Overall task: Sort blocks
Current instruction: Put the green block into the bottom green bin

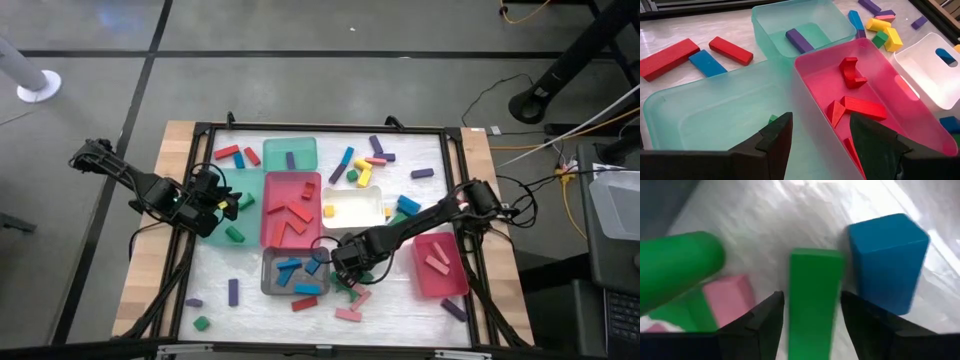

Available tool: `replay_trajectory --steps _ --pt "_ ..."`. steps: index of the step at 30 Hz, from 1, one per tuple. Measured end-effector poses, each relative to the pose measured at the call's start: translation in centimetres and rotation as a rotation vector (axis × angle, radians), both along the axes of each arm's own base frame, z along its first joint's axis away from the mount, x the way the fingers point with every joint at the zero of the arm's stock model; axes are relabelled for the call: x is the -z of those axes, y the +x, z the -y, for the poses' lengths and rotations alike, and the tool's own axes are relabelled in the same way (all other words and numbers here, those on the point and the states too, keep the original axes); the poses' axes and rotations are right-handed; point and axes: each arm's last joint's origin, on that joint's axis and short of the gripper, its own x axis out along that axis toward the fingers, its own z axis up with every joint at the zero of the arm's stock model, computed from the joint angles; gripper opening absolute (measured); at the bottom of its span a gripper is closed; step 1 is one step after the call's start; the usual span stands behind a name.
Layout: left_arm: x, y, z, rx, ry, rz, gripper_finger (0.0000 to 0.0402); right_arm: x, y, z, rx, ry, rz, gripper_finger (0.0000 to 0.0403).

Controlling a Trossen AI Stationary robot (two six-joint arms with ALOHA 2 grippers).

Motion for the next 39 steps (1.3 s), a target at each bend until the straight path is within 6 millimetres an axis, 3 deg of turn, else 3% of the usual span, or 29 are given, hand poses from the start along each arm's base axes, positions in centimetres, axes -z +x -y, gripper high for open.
replay_trajectory --steps 4,10,13,19,25,31,39 --pt "0.0 0.0 0.0 0.001 0.0 0.0 0.0186 0.4 0.1 0.0 0.002 -0.006 -0.013 0.0193" --pt "0.0 0.0 0.0 0.001 0.0 0.0 0.0186 -0.1 0.4 0.0 0.002 -0.015 -0.024 0.0122" --pt "0.0 0.0 0.0 0.003 -0.003 0.0 0.0186 -0.7 0.8 -0.2 0.002 -0.015 -0.022 0.0122" --pt "0.0 0.0 0.1 0.031 -0.011 -0.025 0.0186 -4.2 1.1 -0.3 -0.005 -0.031 -0.086 0.0122" --pt "0.0 -0.2 0.2 0.133 -0.036 -0.098 0.0186 -9.7 1.4 -0.3 -0.05 -0.059 -0.11 0.0134" --pt "-1.5 -0.5 0.3 0.283 -0.084 -0.134 0.0186 -14.5 3.8 0.0 -0.021 -0.129 0.197 0.0132" --pt "-4.0 -1.1 0.1 0.391 -0.058 -0.093 0.0186 -17.3 10.1 2.6 0.003 -0.309 0.816 0.0137"
